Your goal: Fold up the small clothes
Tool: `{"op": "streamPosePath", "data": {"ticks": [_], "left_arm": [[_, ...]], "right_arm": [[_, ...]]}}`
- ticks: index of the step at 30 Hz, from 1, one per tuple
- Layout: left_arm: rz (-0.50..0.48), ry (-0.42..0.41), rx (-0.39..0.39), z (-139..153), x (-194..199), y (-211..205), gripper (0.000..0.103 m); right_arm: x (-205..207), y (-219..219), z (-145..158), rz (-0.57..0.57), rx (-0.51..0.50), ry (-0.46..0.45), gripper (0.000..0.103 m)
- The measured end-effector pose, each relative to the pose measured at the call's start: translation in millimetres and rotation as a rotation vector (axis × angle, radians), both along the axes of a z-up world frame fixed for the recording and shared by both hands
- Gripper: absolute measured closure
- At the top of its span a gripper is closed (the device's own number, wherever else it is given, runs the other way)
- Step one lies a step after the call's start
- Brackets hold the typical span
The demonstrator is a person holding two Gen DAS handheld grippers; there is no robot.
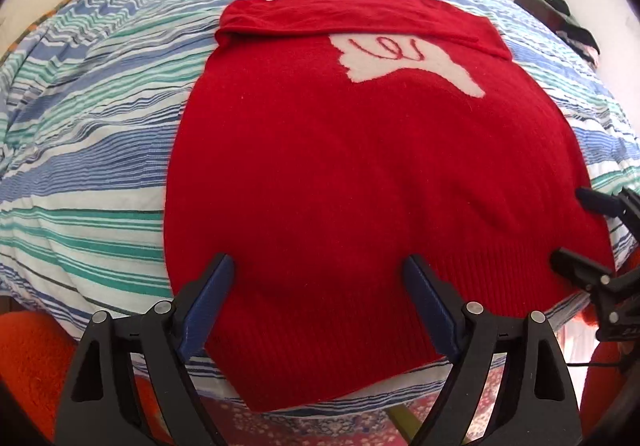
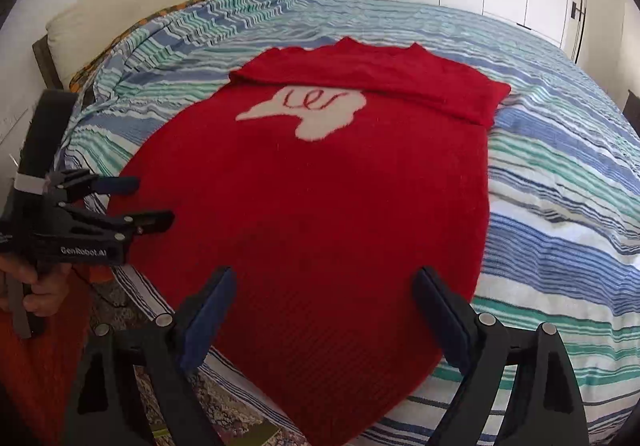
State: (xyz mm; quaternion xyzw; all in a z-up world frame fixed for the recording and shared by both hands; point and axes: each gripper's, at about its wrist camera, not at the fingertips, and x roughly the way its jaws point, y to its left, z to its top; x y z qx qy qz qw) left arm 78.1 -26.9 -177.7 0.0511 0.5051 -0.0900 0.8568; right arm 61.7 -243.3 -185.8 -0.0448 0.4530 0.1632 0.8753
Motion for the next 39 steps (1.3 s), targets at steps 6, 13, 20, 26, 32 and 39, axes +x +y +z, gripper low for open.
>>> {"op": "streamPosePath", "data": {"ticks": [6, 13, 20, 26, 32, 39], "left_arm": [[0.006, 0.022, -0.002, -6.0, 2.9, 1.9, 0.009], [-0.01, 0.014, 0.035, -8.7, 1.4, -5.0, 0.007], [-0.019, 0.013, 0.044, -9.1, 0.0, -4.7, 0.007], [-0.019, 0.018, 0.05, -9.2, 0.7, -4.9, 0.005], [-0.019, 0.021, 0.054, -9.4, 0.2, -5.0, 0.005], [-0.019, 0.022, 0.056, -10.2, 0.3, -5.7, 0.005]], "right_arm": [[-1.4, -4.0, -20.1, 0.001, -0.023, 0.01, 0.014], [-5.8, -4.0, -19.3, -0.01, -0.027, -0.009, 0.013], [-5.0, -3.5, -19.8, -0.014, -0.03, -0.013, 0.012], [-5.3, -3.5, -20.6, -0.01, -0.032, -0.012, 0.011], [-5.4, -3.3, -20.6, -0.01, -0.03, -0.012, 0.011], [-5.5, -3.1, -20.7, -0.01, -0.03, -0.012, 0.011]]}}
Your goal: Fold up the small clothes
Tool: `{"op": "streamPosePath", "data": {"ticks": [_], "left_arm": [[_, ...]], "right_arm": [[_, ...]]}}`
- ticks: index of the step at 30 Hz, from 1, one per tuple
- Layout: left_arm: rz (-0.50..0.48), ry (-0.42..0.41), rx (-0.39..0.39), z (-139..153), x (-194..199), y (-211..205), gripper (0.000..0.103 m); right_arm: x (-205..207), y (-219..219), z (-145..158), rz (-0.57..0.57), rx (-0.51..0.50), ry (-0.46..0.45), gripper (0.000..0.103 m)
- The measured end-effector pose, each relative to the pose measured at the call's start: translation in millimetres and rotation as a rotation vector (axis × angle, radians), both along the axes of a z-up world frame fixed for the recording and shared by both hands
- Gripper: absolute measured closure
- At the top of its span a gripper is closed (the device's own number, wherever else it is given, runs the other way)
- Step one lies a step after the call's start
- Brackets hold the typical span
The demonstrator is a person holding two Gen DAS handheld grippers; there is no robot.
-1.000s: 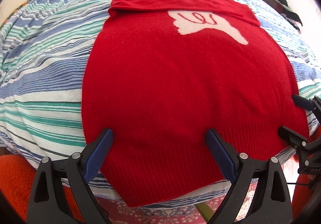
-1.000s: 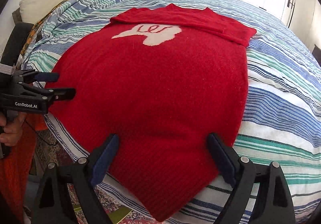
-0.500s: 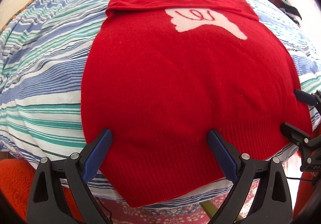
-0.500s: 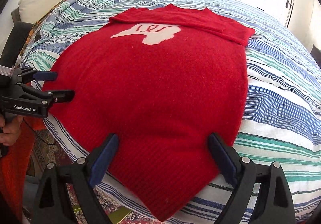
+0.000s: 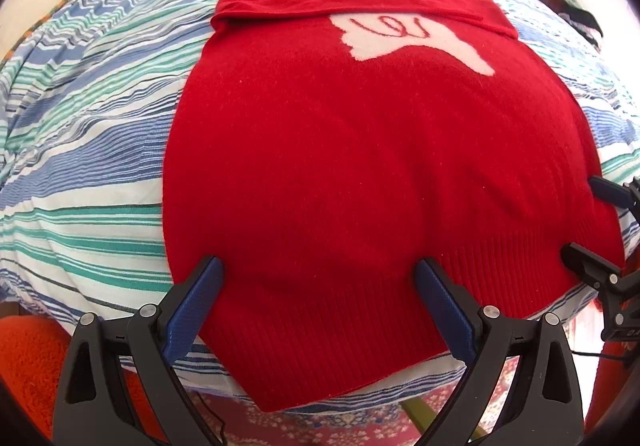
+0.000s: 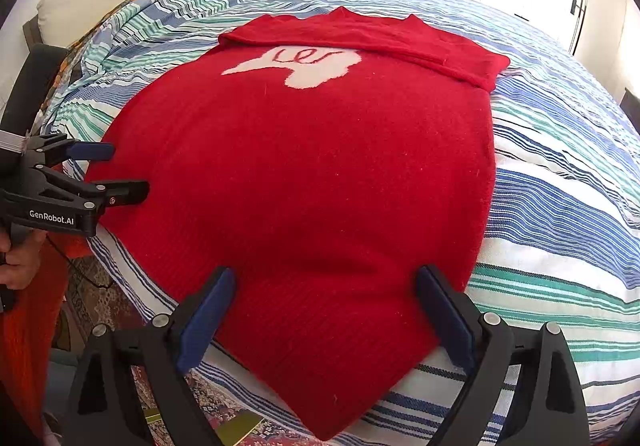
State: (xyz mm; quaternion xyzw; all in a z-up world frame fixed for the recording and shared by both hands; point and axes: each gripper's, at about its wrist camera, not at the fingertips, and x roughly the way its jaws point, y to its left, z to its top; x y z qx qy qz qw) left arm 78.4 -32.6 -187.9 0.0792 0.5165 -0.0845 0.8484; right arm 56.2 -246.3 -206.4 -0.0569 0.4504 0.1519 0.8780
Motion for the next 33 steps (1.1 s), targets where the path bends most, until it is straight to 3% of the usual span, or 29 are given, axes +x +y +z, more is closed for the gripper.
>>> {"op": "streamPosePath", "data": {"ticks": [29, 33], "left_arm": [[-0.01, 0.01, 0.011, -3.5, -0.2, 0.6, 0.003], [-0.007, 0.019, -0.011, 9.0, -3.1, 7.8, 0.005]], "right_arm": [[1.0, 0.6, -0.3, 0.001, -0.001, 0.0, 0.009], [1.7, -0.1, 1.8, 0.008, 0.002, 0.013, 0.009]]}}
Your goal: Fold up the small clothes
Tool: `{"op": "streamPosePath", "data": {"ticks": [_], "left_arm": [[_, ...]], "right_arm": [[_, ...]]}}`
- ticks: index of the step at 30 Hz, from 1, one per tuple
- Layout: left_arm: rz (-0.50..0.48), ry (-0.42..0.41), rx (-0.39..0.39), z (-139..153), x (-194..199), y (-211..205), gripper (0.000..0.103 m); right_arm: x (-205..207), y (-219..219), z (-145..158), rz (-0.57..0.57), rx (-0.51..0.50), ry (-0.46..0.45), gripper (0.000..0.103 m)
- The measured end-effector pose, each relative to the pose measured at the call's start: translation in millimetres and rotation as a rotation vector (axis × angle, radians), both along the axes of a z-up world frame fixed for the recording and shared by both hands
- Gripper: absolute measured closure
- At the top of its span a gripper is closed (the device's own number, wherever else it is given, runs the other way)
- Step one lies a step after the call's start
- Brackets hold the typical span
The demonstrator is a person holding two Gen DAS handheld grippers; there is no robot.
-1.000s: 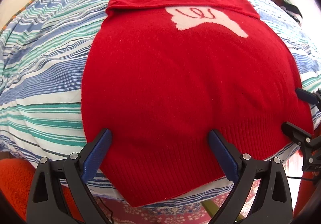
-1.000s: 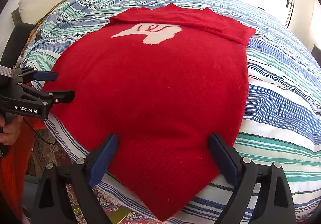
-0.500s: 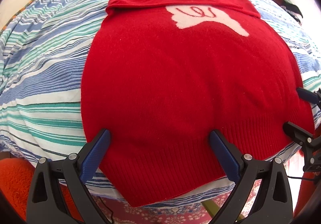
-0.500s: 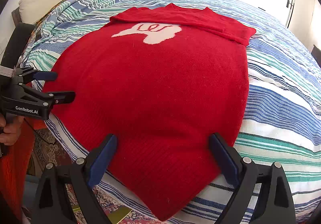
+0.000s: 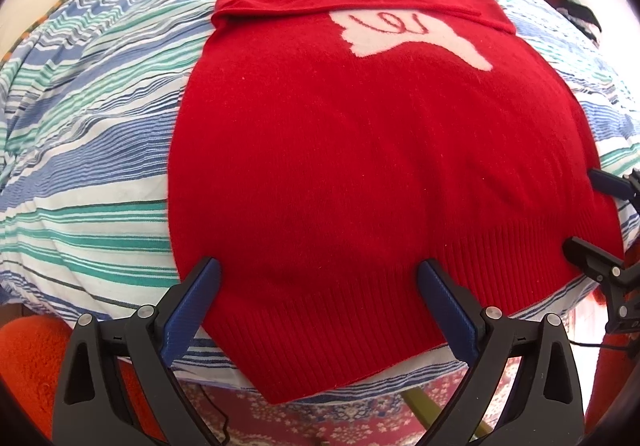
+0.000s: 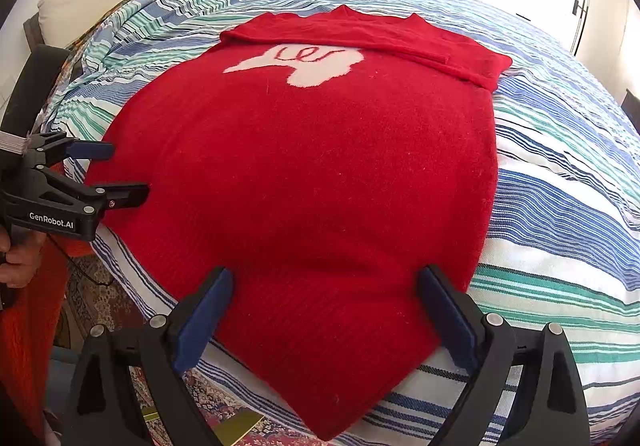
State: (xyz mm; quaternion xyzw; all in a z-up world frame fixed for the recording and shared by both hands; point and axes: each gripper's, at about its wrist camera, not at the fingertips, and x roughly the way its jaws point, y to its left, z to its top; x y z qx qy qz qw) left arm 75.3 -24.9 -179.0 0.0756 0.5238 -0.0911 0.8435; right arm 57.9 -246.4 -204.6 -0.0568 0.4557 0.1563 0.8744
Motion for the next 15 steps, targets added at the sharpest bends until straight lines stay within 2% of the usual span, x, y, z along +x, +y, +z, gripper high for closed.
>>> {"op": "streamPosePath", "data": {"ticks": [2, 5, 7, 8, 10, 12, 15], "left_arm": [[0.055, -0.03, -0.076, 18.6, -3.3, 21.7, 0.006], [0.183, -0.031, -0.2, 30.2, -7.8, 69.2, 0.006], [0.249, 0.027, -0.245, 20.8, -10.1, 93.6, 0.007], [0.268, 0.067, -0.272, 14.9, -11.1, 100.8, 0.008], [0.266, 0.122, -0.321, 7.1, -13.4, 102.7, 0.017], [0.231, 0.145, -0.318, 2.7, -15.5, 94.3, 0.017], [0.206, 0.178, -0.289, -4.3, -17.0, 81.4, 0.02]], "right_arm": [[0.3, -6.0, 11.1, 0.014, 0.026, 0.025, 0.014], [-2.9, -47.9, 38.3, -0.103, 0.215, -0.019, 0.016], [-8.1, -84.6, 44.0, -0.22, 0.362, -0.011, 0.015], [-9.2, -100.2, 40.2, -0.263, 0.436, 0.023, 0.015], [-10.7, -118.6, 26.9, -0.301, 0.572, 0.103, 0.016], [-8.0, -117.8, 16.2, -0.283, 0.637, 0.178, 0.017], [-2.3, -101.7, 12.7, -0.221, 0.631, 0.247, 0.022]]}}
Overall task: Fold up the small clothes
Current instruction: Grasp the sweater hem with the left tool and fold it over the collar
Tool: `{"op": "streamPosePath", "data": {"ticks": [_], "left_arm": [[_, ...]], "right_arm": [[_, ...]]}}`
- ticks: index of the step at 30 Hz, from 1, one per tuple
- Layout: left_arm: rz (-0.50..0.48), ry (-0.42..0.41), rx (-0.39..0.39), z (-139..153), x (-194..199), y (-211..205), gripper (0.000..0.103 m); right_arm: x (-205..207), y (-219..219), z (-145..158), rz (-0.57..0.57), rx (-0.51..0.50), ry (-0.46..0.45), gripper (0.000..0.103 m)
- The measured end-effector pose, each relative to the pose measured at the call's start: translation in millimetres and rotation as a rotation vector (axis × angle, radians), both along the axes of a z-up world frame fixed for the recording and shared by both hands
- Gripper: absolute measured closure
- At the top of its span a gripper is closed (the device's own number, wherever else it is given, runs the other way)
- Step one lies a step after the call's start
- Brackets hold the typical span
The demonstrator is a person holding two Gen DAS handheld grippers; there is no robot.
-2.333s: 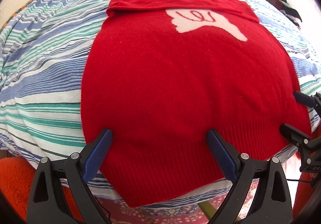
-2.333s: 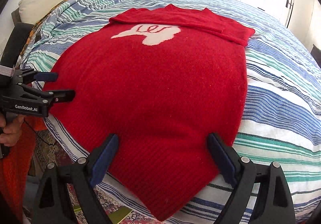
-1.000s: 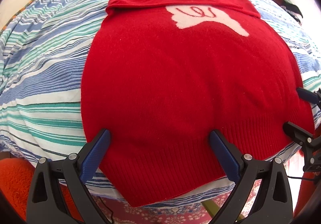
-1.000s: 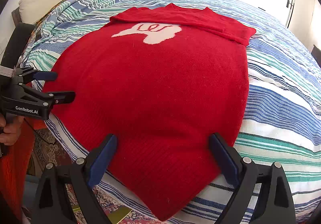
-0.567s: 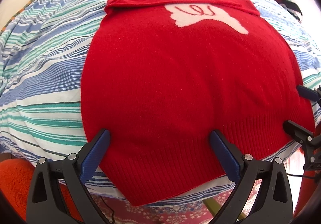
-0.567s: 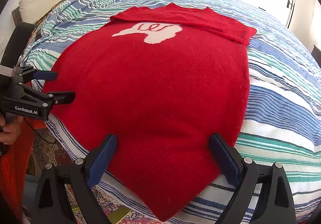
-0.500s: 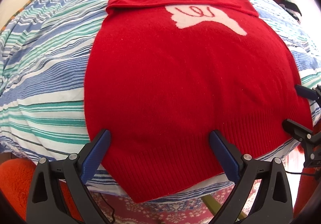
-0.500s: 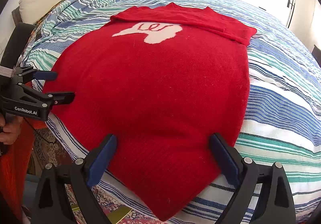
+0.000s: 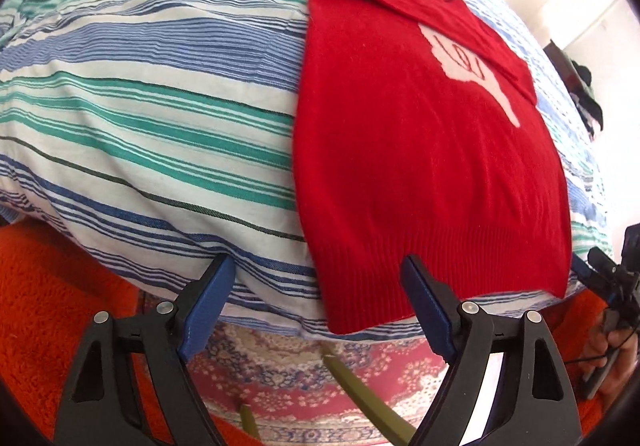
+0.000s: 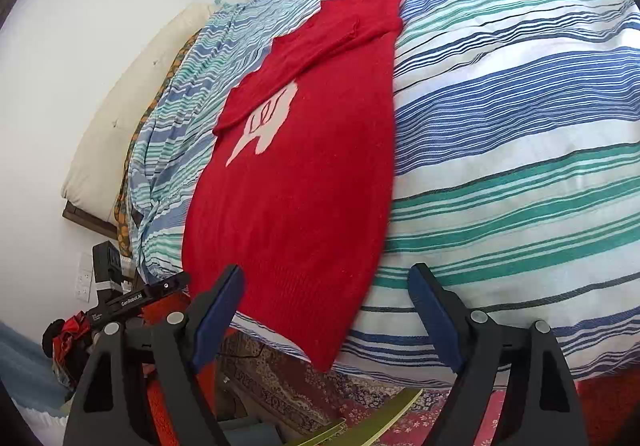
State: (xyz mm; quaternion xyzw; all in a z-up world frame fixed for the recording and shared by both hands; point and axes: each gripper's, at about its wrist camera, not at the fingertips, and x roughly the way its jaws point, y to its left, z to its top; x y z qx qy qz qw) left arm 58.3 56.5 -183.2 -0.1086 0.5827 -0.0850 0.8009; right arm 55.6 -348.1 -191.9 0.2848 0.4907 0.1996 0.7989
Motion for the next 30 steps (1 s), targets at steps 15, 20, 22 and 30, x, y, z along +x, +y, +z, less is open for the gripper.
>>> {"op": "streamPosePath", "data": {"ticks": [15, 20, 22, 30], "left_arm": [[0.022, 0.071, -0.309, 46.7, -1.2, 22.2, 0.101], [0.052, 0.001, -0.446, 82.5, 78.7, 15.7, 0.101], [0.06, -0.043, -0.432, 95.7, 122.6, 6.9, 0.101], [0.139, -0.078, -0.347, 98.2, 296.6, -24.4, 0.101]], "right_arm": [[-3.7, 21.4, 40.4, 0.118, 0.128, -0.06, 0.097], [42.0, 6.1, 71.9, 0.029, 0.197, -0.168, 0.097], [74.1, -1.5, 79.7, -0.027, 0.198, -0.19, 0.097], [227.5, -28.3, 79.9, -0.203, 0.121, -0.163, 0.098]]}}
